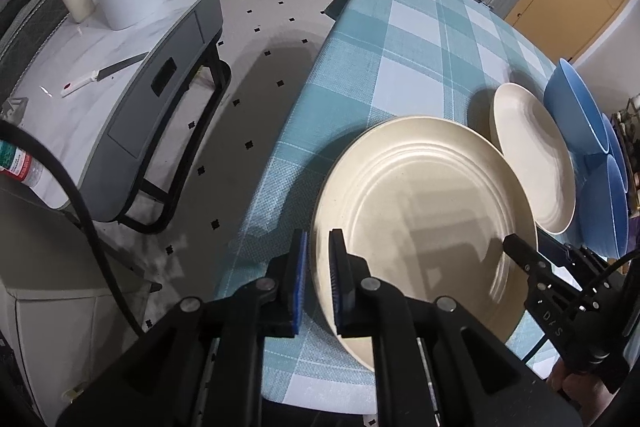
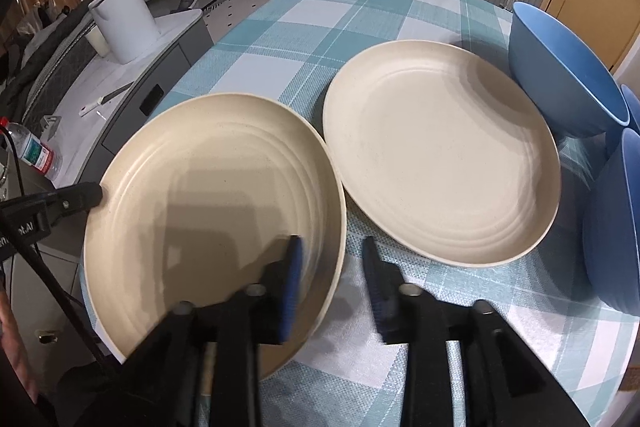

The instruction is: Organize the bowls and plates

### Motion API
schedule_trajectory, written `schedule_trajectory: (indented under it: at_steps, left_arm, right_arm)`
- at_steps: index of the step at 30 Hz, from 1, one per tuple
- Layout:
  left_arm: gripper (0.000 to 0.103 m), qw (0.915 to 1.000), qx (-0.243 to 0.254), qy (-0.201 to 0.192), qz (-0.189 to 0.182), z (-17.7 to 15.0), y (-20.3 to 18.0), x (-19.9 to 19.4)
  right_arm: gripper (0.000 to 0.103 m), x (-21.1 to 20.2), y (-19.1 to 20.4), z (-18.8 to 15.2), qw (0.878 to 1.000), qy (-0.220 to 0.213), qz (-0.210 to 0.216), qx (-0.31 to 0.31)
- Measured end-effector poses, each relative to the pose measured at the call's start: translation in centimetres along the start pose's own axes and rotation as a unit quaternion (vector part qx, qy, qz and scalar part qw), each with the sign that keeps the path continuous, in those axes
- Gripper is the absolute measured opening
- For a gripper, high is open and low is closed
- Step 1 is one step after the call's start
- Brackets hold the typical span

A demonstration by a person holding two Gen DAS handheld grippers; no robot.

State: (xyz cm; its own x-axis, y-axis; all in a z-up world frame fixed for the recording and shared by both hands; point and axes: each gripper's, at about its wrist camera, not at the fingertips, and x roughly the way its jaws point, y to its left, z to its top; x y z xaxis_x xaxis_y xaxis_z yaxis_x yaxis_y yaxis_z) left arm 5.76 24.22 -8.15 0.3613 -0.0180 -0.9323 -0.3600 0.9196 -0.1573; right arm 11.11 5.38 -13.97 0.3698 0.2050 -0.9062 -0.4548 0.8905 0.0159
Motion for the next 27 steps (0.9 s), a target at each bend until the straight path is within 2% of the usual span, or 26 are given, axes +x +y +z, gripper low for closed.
schedule_trajectory:
  at_steps: [4, 8, 13, 15, 22, 27]
  left_arm:
    - [0.01, 1.0, -0.001, 0.0, 0.001, -0.2, -0.1, -0.3]
    - [0.023, 0.9999, -0.007, -0.008, 0.005, -0.3, -0.2, -1.0]
    - [0.029, 0.9994, 0.015, -0.029, 0.011, -0.8, -1.7, -2.5]
    - [0.041, 0.9987, 0.025, -0.044, 0.002, -1.1, -2.8, -3.6]
    - [0.044, 0.9938, 0.065, -0.088, -0.02, -2.4, -6.9, -6.7]
    - [0.046, 0.9861, 0.083, -0.14, -0.031, -3.7, -9.8, -8.5]
  right_arm:
    - [0.037, -0.8, -0.2, -0.2, 1.0, -0.018, -0.006, -0.004]
    - [0.039, -1.9, -0.5, -0.4, 0.999, -0.035, 0.005, -0.006]
    - [0.044, -3.9, -1.6, -0.6, 0.998, -0.061, 0.023, 0.009]
    - [0.046, -4.7, -2.2, -0.7, 0.997, -0.072, 0.025, 0.017]
    - [0.051, -8.2, -4.0, -2.5, 0.993, -0.12, 0.022, 0.003]
    - [0.056, -10.6, -6.9, -4.8, 0.987, -0.158, 0.011, 0.021]
